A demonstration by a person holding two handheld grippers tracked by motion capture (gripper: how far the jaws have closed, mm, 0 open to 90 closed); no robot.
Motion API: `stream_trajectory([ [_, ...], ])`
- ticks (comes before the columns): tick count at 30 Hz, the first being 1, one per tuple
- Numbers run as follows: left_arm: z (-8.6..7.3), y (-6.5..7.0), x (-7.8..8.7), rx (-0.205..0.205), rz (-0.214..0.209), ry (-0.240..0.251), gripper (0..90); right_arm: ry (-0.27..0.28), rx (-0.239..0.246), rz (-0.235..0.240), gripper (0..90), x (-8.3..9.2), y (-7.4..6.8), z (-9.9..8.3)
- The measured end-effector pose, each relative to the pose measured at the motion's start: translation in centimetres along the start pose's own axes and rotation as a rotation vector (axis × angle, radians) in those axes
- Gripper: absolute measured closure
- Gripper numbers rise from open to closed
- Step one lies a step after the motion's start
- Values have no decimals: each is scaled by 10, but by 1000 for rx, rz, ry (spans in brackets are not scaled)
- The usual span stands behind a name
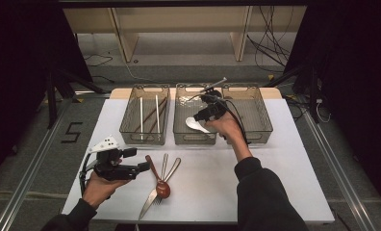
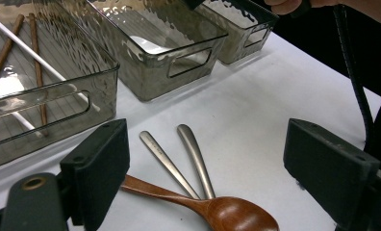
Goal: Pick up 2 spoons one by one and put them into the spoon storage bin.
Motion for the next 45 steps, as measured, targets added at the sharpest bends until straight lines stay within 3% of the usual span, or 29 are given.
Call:
stream_trajectory([
  [7,0,0,0,-2,2,-3,158,19,5,-2,443,13,1,-4],
  [15,0,-2,0,1,9,5,158,76,65,31,381,39,-14,-17],
  [20,1,-1,0,0,9,3,158,106,91,58,363,52,-21,-37],
  [33,2,-5,-4,-8,18,-5,158,186,79,109,344,80,-21,-94],
  [45,11,-13,-28,-50,30,-45,184,180,96,135,323,86,-29,-139],
])
Point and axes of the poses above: each handheld gripper's, and its own axes: x roughly backward along the jaws, z roughly out of its top, y roughly to its right, the point moved 2 cm from there along -x, roughly forward along the jaws, and after that the axes turned 2 degrees about -z, right-handed, at the moved point
